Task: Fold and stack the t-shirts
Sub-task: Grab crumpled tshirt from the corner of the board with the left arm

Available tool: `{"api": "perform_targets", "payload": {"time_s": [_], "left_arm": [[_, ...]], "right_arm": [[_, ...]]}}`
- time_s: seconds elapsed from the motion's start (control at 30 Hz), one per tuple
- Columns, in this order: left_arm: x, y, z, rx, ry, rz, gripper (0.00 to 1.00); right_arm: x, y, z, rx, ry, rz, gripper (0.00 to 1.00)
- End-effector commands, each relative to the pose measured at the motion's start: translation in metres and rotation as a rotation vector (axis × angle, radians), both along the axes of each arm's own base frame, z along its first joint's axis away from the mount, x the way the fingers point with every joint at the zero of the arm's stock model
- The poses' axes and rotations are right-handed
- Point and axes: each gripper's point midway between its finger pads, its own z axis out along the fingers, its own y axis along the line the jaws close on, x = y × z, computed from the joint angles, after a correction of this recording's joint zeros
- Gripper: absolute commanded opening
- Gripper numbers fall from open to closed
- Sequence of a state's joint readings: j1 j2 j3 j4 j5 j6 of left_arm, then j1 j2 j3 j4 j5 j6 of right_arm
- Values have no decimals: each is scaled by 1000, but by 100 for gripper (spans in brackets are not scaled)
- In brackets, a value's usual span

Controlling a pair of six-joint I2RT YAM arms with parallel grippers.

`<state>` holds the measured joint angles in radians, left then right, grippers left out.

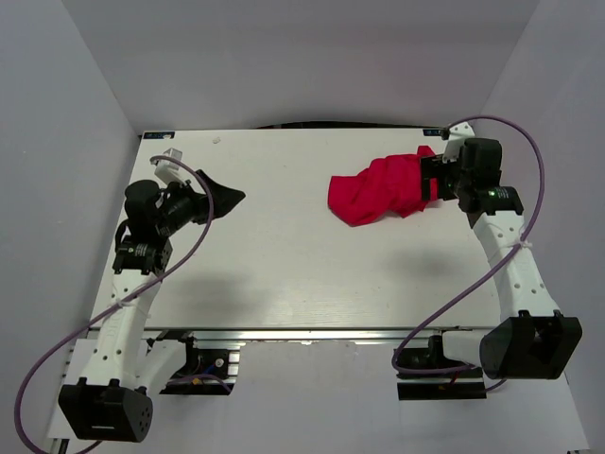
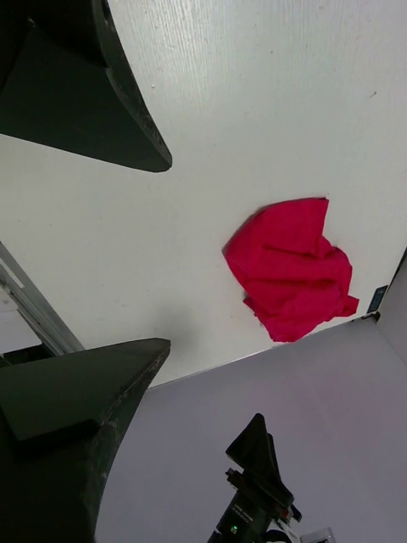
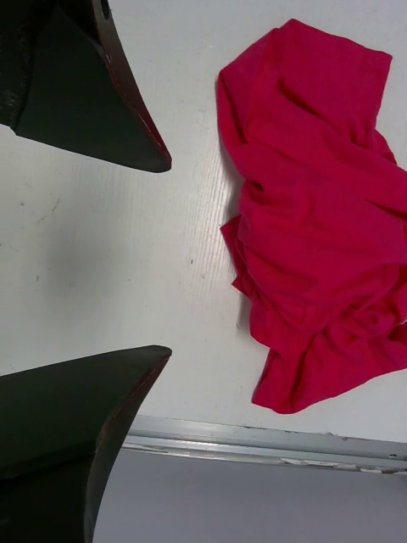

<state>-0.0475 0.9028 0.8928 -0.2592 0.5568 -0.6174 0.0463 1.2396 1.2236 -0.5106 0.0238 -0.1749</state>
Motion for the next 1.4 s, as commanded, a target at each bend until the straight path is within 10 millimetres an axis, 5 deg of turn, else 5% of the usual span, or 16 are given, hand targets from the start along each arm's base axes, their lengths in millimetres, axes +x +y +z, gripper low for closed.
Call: {"api": "perform_targets", "payload": {"time_s": [0.0,0.17,0.27,0.67,0.73,1.03,1.27,1.37], "left_arm": [[-2,-10,3,-27,2,-63,90],[8,-25,-6,-49,54,-111,88],[15,-39,-8,-35,60,-131,87],[51,-165,-29,13,75,-424,75],[54,-202,-42,38,83,-515,72],[107,-297,-113,161,114,-632,71],[139,-341,-158,314,-25,-623,69],[161,-345,-162,368,-72,-547,68]], "right_arm": [[1,2,23,-3,-44,20,90],[-16,38,34,-142,-120,431,89],[-22,39,42,-208,-156,483,90],[-32,52,23,-35,2,562,89],[-30,43,24,6,15,546,89],[-42,31,31,133,-17,550,89],[-46,37,18,195,10,568,89],[-44,37,15,204,11,570,90]]}}
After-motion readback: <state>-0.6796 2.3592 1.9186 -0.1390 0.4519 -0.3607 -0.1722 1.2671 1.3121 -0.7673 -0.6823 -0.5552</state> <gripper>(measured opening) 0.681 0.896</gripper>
